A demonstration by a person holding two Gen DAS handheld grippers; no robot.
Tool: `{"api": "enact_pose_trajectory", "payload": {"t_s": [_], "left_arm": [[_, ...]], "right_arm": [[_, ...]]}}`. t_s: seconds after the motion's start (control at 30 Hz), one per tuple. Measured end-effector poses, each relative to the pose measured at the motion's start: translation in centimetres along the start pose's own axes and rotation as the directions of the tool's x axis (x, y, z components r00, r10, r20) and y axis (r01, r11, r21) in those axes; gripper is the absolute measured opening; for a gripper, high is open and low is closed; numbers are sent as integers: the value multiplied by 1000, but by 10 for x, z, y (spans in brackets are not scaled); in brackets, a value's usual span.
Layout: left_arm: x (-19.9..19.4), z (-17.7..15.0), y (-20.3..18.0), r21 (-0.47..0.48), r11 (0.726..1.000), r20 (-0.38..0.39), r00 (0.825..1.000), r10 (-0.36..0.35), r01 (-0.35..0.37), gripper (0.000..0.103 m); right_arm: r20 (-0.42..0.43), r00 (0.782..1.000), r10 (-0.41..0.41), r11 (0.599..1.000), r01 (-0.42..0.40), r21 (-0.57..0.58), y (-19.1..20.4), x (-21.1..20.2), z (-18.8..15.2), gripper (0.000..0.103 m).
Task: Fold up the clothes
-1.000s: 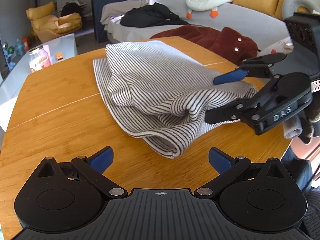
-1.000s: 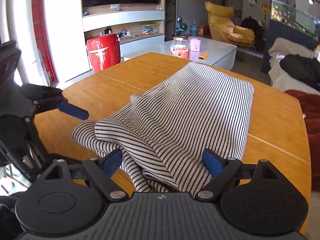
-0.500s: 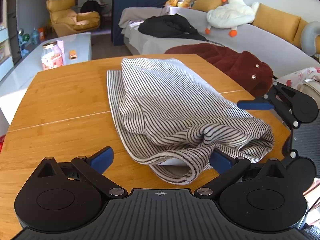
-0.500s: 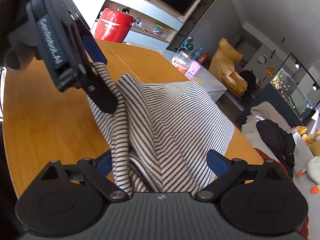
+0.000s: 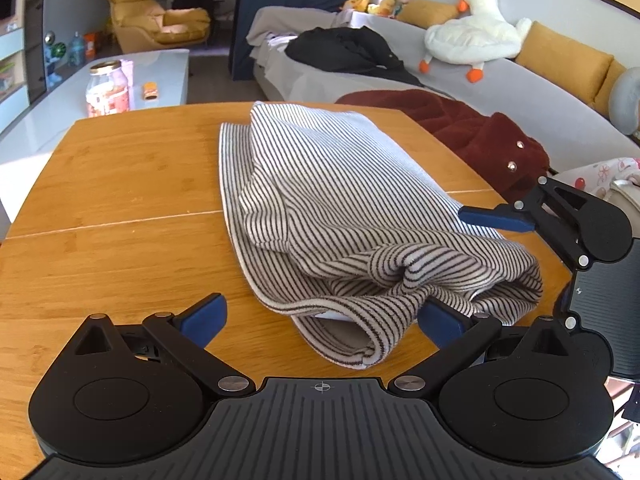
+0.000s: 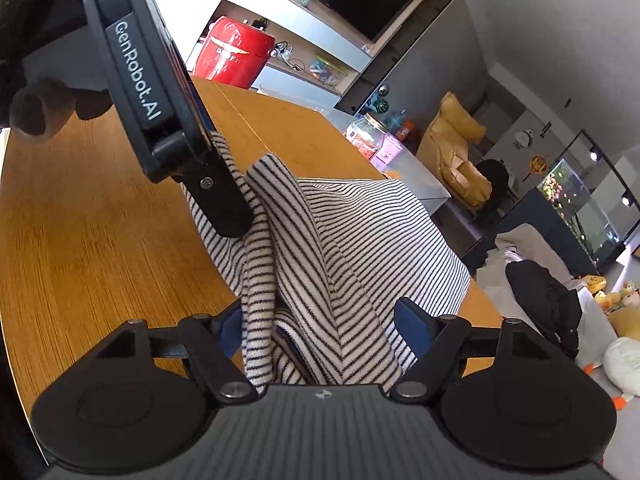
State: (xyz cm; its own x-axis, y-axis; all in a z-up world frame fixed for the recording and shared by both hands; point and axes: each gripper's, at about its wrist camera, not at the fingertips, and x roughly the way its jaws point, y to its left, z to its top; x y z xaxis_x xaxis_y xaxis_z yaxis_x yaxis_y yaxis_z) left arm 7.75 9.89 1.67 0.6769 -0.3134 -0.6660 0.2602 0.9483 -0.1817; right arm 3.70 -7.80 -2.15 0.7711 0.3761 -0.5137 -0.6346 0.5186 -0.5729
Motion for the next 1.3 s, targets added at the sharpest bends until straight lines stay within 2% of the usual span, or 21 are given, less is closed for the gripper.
{"api": "enact_pose_trajectory", "payload": {"t_s": [0.23,0.67,0.77,0.8,0.87,0.93,1.0,1.17,1.3], "left_arm": [[-3,2,1,-30,999,19,999,-37,38,103],[2,2,-4,-27,998,15,999,-52,52,103],[0,3,-3,-23,999,19,999,-49,50,103],[-3,3,-3,-22,999,24,999,-48,49,103],[-9,4,0,-22,998,38,998,-50,50,103],[-16,6,6,-30,998,56,997,-50,52,103],[-23,11,13,-48,997,80,996,-49,53,103],[-29,29,23,-35,999,123,992,-22,26,103],[-2,42,17,33,999,97,995,-31,27,103]], "right_arm": [[-4,1000,-7,1000,7,-18,2,4,3,77],[5,1000,-11,1000,11,-20,4,10,7,77],[-8,1000,22,1000,-22,-2,0,14,9,65],[-14,999,31,1000,-31,2,-2,14,10,55],[-27,999,45,999,-45,4,-2,14,11,51],[-41,997,58,998,-58,6,-3,13,13,39],[-54,996,72,997,-72,8,-4,12,15,34],[-86,973,215,977,-214,29,-3,-22,21,31],[-73,964,254,967,-255,-3,-24,-39,39,31]]}}
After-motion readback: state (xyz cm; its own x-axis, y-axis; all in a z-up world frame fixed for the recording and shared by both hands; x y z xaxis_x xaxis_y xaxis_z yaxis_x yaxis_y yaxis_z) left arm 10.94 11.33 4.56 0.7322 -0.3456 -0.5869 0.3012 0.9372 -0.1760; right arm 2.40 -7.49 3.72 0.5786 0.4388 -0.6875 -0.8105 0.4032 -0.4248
